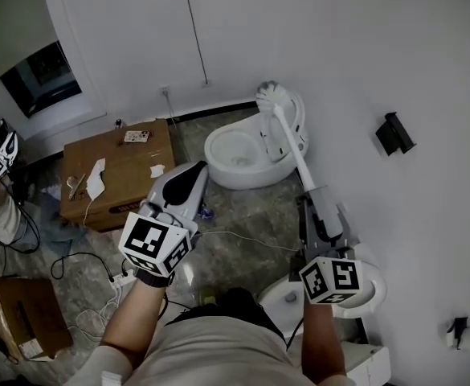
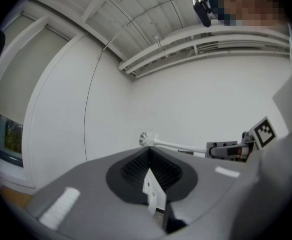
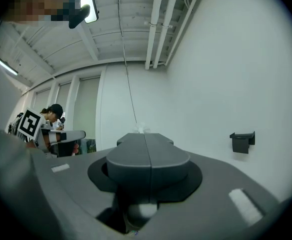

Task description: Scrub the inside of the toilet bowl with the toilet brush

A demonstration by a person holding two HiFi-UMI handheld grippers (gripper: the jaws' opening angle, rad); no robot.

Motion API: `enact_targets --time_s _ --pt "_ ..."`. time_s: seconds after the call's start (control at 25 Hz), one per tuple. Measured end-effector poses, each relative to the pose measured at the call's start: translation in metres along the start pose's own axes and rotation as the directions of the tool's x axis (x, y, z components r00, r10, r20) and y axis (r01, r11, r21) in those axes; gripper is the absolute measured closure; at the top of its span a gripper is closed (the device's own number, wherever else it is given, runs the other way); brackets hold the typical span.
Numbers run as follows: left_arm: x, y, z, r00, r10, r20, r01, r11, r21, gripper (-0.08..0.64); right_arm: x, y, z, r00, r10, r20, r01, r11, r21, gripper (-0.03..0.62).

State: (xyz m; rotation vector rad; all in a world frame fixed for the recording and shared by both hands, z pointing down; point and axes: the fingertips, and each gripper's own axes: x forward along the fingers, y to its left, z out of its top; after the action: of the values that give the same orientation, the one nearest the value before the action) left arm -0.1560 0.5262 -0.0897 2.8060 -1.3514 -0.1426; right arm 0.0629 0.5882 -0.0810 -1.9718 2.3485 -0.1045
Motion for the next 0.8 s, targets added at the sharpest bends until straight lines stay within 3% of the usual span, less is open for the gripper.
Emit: enact_targets --time_s 0.36,0.8 --pt "0.034 0.033 -0.013 0.999 0.045 -0.014 -0.045 0.999 0.011 0.554 0.058 -0.019 -0.015 0.999 0.029 -0.014 -0.029 0.999 0.032 0.428" --pt "0.16 0.084 -0.024 0.991 0.136 -0.009 -0.136 0.991 0.017 0.554 0.197 -0.088 -0.032 0.99 0.117 -0.073 -0.113 0.992 0.051 0.428"
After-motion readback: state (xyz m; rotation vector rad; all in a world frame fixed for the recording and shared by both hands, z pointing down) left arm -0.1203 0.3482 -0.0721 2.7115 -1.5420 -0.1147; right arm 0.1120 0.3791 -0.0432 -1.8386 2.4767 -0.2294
